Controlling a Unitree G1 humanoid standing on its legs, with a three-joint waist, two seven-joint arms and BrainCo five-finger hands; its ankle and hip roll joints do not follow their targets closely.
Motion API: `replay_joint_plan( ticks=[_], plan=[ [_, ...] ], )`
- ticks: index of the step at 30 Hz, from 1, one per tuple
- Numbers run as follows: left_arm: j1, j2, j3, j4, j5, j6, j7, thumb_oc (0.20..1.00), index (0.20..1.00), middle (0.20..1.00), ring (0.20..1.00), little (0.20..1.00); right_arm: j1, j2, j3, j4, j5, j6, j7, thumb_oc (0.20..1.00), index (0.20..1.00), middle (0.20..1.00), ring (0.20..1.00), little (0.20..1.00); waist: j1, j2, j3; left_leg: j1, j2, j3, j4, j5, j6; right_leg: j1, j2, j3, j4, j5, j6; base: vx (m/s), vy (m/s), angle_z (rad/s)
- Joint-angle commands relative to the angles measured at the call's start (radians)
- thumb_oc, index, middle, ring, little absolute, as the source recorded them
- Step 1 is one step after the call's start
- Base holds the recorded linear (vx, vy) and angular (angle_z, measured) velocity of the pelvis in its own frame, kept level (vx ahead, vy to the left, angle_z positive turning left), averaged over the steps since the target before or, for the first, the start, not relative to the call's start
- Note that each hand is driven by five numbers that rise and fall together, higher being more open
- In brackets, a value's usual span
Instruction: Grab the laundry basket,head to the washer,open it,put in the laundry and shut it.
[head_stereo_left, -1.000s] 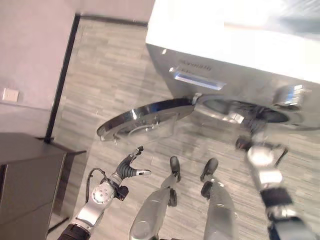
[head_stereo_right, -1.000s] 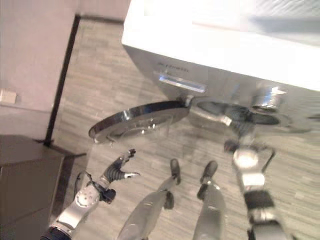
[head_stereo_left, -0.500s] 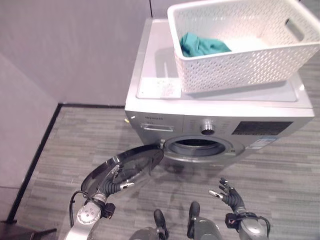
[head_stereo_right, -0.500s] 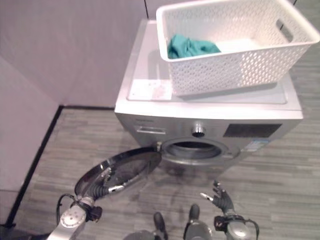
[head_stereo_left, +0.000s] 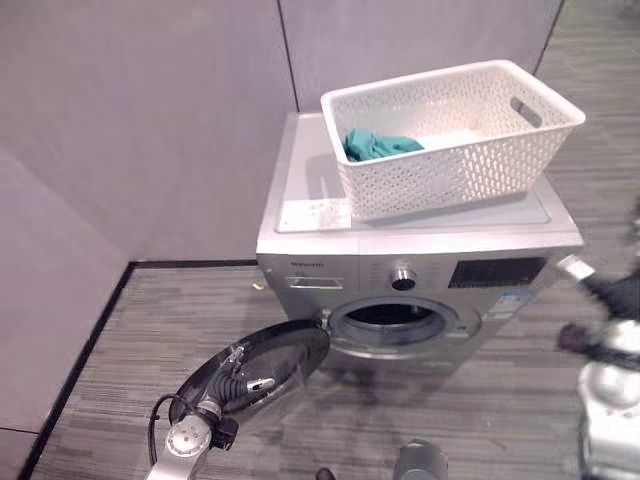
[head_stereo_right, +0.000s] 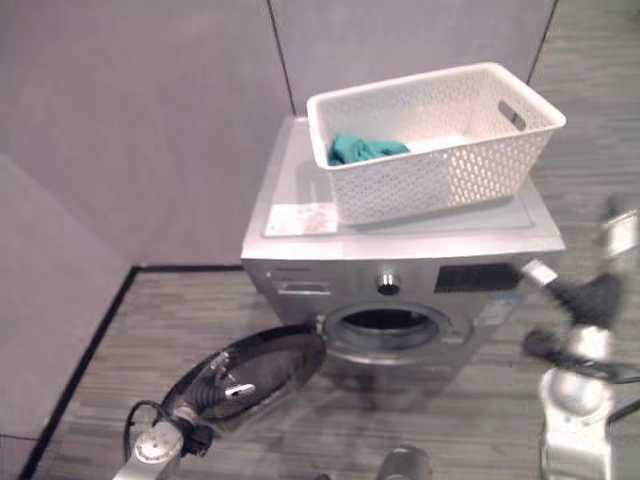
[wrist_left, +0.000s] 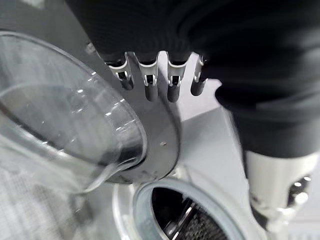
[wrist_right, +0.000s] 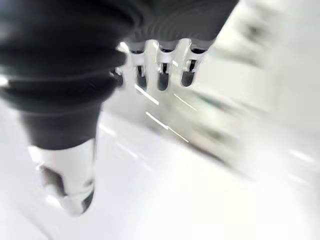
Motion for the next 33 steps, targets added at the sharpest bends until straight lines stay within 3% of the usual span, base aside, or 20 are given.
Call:
replay_joint_plan(
  ticks=[1,2,3,4,5,8,12,15,16,20,22,23,26,30,33],
  plan=[
    [-0.053,0.046,0.015,-0.044,0.036,-0.032,0.023,1.000,1.000,1.000,1.000,1.000,-0.068,-0.016,-0.049,-0.058,-0.137,0.000,-0.123,1.000,1.000,1.000,1.000,1.000,-0.004,-0.014,-0.038,0.009,0.011,-0.063,0.023,-0.082,0.016,0.061,-0.069,0.099,-0.191,0.162,0.074,0.24,-0.335,0.03],
    [-0.063,0.052,0.012,-0.038,0.050,-0.030,0.025,1.000,1.000,1.000,1.000,1.000,-0.102,-0.034,-0.069,-0.098,-0.194,0.016,-0.143,1.000,1.000,1.000,1.000,1.000,0.008,-0.028,-0.052,0.007,0.016,-0.071,0.024,-0.084,0.010,0.076,-0.082,0.103,-0.247,0.205,0.088,0.36,-0.604,0.27],
    [-0.088,0.063,0.003,-0.020,0.077,-0.032,0.035,1.000,1.000,1.000,1.000,1.000,-0.174,-0.095,-0.092,-0.166,-0.276,0.038,-0.152,1.000,1.000,1.000,1.000,1.000,0.030,-0.081,-0.081,0.000,0.036,-0.086,0.020,-0.074,-0.017,0.109,-0.070,0.076,-0.334,0.239,0.106,0.19,-0.365,0.39],
    [-0.091,0.063,0.001,-0.019,0.078,-0.032,0.035,1.000,1.000,1.000,1.000,1.000,-0.174,-0.094,-0.095,-0.167,-0.277,0.040,-0.150,1.000,1.000,1.000,1.000,1.000,0.030,-0.081,-0.081,0.000,0.037,-0.089,0.020,-0.074,-0.020,0.115,-0.069,0.070,-0.341,0.239,0.106,0.20,-0.388,0.46],
    [-0.106,0.063,-0.007,-0.004,0.085,-0.033,0.042,1.000,1.000,1.000,1.000,1.000,-0.199,-0.115,-0.103,-0.182,-0.292,0.038,-0.163,1.000,1.000,1.000,1.000,1.000,0.034,-0.102,-0.088,0.002,0.050,-0.103,0.022,-0.074,-0.033,0.126,-0.057,0.069,-0.347,0.237,0.113,0.13,-0.248,0.31],
    [-0.162,0.053,-0.038,0.053,0.102,-0.034,0.080,1.000,1.000,1.000,1.000,1.000,-0.250,-0.173,-0.071,-0.170,-0.242,0.015,-0.156,1.000,1.000,1.000,1.000,1.000,0.047,-0.151,-0.090,-0.007,0.100,-0.140,0.045,-0.071,-0.066,0.148,0.003,0.071,-0.355,0.176,0.110,0.15,-0.333,0.54],
    [-0.175,0.038,-0.064,0.056,0.068,-0.034,0.082,1.000,1.000,1.000,1.000,1.000,-0.356,-0.334,0.054,-0.042,-0.082,-0.011,-0.103,1.000,1.000,1.000,1.000,1.000,0.064,-0.179,-0.104,-0.017,0.175,-0.133,0.068,-0.051,-0.115,0.176,0.063,0.016,-0.387,0.120,0.082,0.10,-0.264,0.24],
    [-0.182,0.041,-0.105,0.034,0.038,-0.030,0.052,1.000,1.000,1.000,1.000,1.000,-0.445,-0.498,0.164,0.087,0.013,-0.004,-0.022,1.000,1.000,1.000,1.000,1.000,0.081,-0.193,-0.105,-0.016,0.219,-0.145,0.046,-0.022,-0.139,0.192,0.105,0.002,-0.401,0.086,0.058,0.05,-0.156,0.12],
    [-0.183,0.041,-0.119,0.022,0.025,-0.027,0.033,1.000,1.000,1.000,1.000,1.000,-0.537,-0.591,0.264,0.170,0.079,0.007,0.042,1.000,1.000,1.000,1.000,1.000,0.087,-0.188,-0.104,-0.015,0.232,-0.151,0.030,-0.005,-0.148,0.199,0.116,-0.007,-0.404,0.079,0.047,0.04,-0.085,0.10],
    [-0.180,0.054,-0.136,0.014,0.006,-0.025,0.008,1.000,1.000,1.000,1.000,1.000,-0.690,-0.704,0.446,0.316,0.155,0.052,0.154,1.000,1.000,1.000,1.000,1.000,0.100,-0.193,-0.101,-0.004,0.243,-0.151,0.007,0.016,-0.159,0.211,0.123,-0.025,-0.406,0.079,0.041,0.03,-0.024,0.23],
    [-0.164,0.064,-0.131,0.001,-0.008,-0.022,-0.014,1.000,1.000,1.000,1.000,1.000,-0.849,-0.773,0.615,0.449,0.163,0.083,0.231,1.000,1.000,1.000,1.000,1.000,0.110,-0.197,-0.099,0.005,0.246,-0.145,-0.008,0.025,-0.164,0.215,0.122,-0.030,-0.412,0.085,0.040,0.02,0.011,0.14],
    [-0.149,0.076,-0.124,-0.005,-0.011,-0.022,-0.034,1.000,1.000,1.000,1.000,1.000,-0.977,-0.822,0.756,0.538,0.184,0.103,0.306,1.000,1.000,1.000,1.000,1.000,0.116,-0.205,-0.097,0.012,0.247,-0.139,-0.018,0.030,-0.166,0.218,0.124,-0.029,-0.417,0.090,0.041,0.01,0.016,0.05],
    [-0.139,0.074,-0.125,0.002,-0.015,-0.018,-0.055,1.000,1.000,1.000,1.000,1.000,-1.109,-0.822,0.903,0.641,0.195,0.119,0.361,1.000,1.000,1.000,1.000,1.000,0.119,-0.204,-0.095,0.020,0.247,-0.135,-0.031,0.034,-0.168,0.220,0.123,-0.029,-0.421,0.093,0.042,0.01,0.023,0.05],
    [-0.122,0.082,-0.111,0.034,-0.031,-0.013,-0.070,1.000,1.000,1.000,1.000,1.000,-1.401,-0.743,1.197,0.949,0.210,0.151,0.464,1.000,1.000,1.000,1.000,1.000,0.135,-0.206,-0.092,0.024,0.248,-0.125,-0.051,0.046,-0.175,0.218,0.124,-0.032,-0.435,0.099,0.043,0.02,0.016,-0.02],
    [-0.120,0.080,-0.107,0.036,-0.036,-0.010,-0.081,1.000,1.000,1.000,1.000,1.000,-1.478,-0.725,1.294,1.057,0.199,0.154,0.506,1.000,1.000,1.000,1.000,1.000,0.138,-0.204,-0.088,0.014,0.258,-0.129,-0.053,0.061,-0.184,0.216,0.132,-0.039,-0.439,0.095,0.042,0.01,-0.016,-0.01]
  ],
)
